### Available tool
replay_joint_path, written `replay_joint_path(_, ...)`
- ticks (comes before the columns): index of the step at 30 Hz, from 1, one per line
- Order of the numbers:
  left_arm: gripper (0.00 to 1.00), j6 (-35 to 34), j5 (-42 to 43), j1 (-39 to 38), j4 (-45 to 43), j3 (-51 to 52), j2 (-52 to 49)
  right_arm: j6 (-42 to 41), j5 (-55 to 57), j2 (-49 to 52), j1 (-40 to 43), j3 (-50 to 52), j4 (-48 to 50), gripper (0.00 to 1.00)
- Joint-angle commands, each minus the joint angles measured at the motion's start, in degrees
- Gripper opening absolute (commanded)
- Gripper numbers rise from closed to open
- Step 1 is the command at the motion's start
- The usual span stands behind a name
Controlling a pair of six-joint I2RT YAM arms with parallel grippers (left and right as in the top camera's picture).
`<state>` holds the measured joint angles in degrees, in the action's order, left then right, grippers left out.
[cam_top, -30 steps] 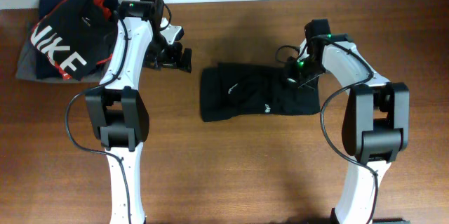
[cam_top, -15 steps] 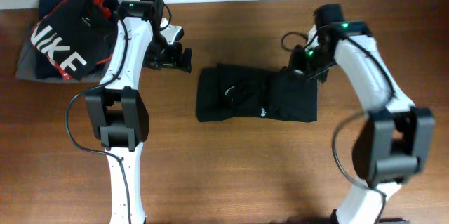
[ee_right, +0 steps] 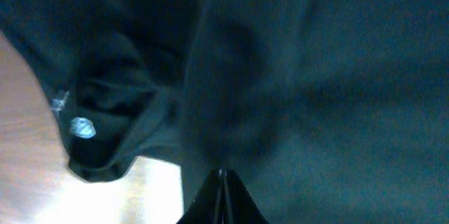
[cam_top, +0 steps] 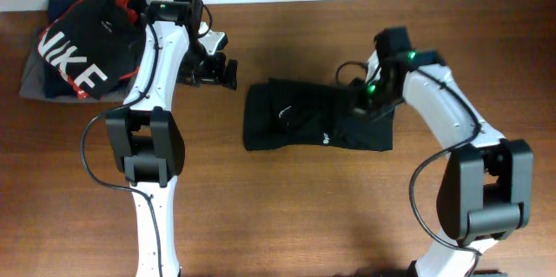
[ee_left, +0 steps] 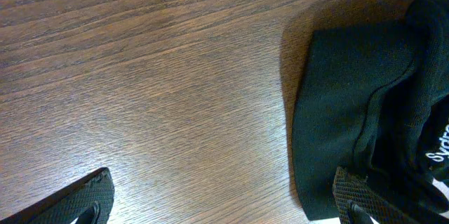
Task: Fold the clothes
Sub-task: 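Lower the right gripper onto the folded bundle and flatten its right side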
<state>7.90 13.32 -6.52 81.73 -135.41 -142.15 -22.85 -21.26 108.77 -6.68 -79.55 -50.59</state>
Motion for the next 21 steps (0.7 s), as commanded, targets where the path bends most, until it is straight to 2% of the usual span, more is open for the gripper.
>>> replay_joint_path(1, 0.99, 0.7, 0.68, -0.09, -0.07, 0.28, -0.68, -2.82, -3.8, 0.57, -0.48, 6.05, 3.23, 0.04)
replay_joint_path(9, 0.99, 0.72, 0.68, -0.09, -0.04, 0.28, -0.68, -3.19, -2.29, -0.55, -0.33, 7.78, 4.74, 0.04)
replay_joint_path(15, 0.99, 0.74, 1.25, -0.09, 0.79, 0.28, -0.68, -3.08, -0.63, -7.17, -0.33, 1.31, 0.0, 0.04)
replay_joint_path(17, 0.99, 0.74, 1.53, -0.09, 1.01, 0.28, -0.68, -2.45, 3.72, -11.26, -0.13, -3.28, -4.85, 0.09)
replay_joint_path(18, 0.99, 0.74, 1.53, -0.09, 1.44, 0.42, -0.68, -2.45, 6.16, -12.35, 0.07, -4.83, -7.02, 0.16)
replay_joint_path(19, 0.99, 0.74, 1.53, -0.09, 1.92, 0.52, -0.68, -2.45, 9.03, -13.35, 0.35, -6.23, -9.38, 0.34)
replay_joint_path(20, 0.99, 0.74, 1.53, -0.09, 2.29, 0.76, -0.68, -2.47, 12.85, -14.51, 0.7, -7.82, -12.33, 0.61)
replay_joint_path(21, 0.99, 0.74, 1.55, -0.09, 2.32, 1.51, -0.68, -2.47, 18.25, -16.33, 1.53, -9.62, -16.68, 0.99)
